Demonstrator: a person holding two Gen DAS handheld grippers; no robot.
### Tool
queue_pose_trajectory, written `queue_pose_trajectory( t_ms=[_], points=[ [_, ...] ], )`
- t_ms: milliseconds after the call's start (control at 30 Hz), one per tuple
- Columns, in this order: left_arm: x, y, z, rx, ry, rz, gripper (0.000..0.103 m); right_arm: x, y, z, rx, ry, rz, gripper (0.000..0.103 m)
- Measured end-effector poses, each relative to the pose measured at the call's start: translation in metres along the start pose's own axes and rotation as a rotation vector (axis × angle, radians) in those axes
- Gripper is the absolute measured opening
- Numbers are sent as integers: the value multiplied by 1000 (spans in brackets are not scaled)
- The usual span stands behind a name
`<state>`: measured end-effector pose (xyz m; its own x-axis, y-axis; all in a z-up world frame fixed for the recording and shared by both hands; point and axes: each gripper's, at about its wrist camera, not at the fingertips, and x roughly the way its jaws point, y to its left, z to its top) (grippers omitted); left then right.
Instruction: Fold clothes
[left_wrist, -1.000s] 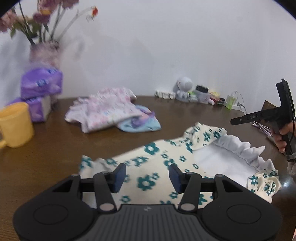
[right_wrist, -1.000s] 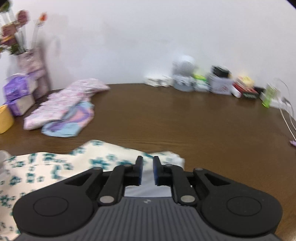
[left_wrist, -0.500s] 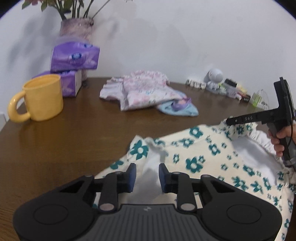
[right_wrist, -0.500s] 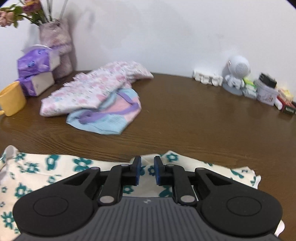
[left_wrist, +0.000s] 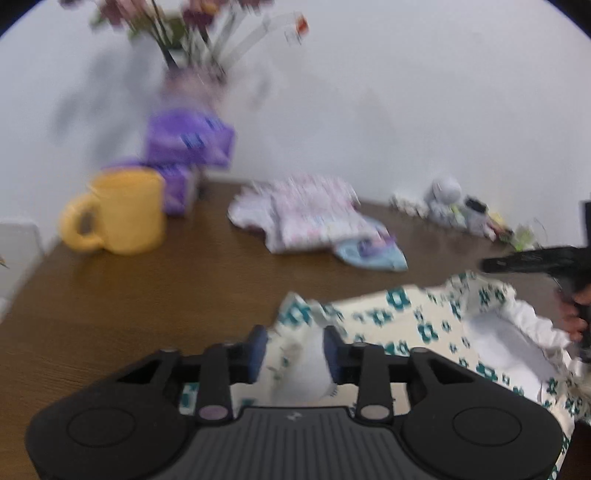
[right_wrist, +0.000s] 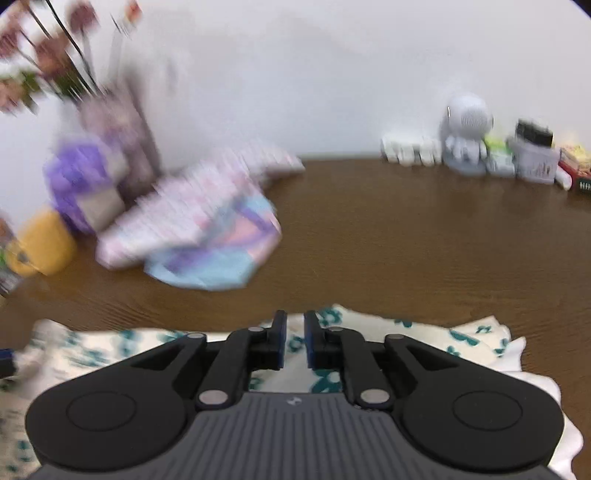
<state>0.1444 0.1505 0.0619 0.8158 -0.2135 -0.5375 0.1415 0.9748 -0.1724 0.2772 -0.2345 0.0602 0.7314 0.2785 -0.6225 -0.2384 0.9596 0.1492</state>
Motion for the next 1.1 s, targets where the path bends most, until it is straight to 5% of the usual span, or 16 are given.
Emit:
queue_pose_trajectory(
  t_ms=[67, 200, 333, 500, 567, 800, 1100],
  points=[
    [-22, 2, 1, -7, -40, 40, 39, -34, 2, -2, -19, -56, 18, 33],
    [-55, 4, -10, -45, -70, 87, 41, -89, 0, -25, -59, -111, 43, 34],
    [-70, -11, -32, -57, -48, 64, 41, -115, -8, -63, -39, -76, 49, 34],
    [-74, -43, -58, -31, 0, 33, 38, -122, 1, -107, -47, -4, 82, 34],
    [-71, -53, -66, -8, 20, 28, 29, -123, 10, -120, -71, 8, 109, 34],
    [-48, -64, -83, 37, 89, 90, 18, -121, 46, -147, -183, 18, 178, 34],
    [-38, -48, -85, -26, 85, 124, 18, -120, 44, -164, -238, 49, 104, 32]
  ],
)
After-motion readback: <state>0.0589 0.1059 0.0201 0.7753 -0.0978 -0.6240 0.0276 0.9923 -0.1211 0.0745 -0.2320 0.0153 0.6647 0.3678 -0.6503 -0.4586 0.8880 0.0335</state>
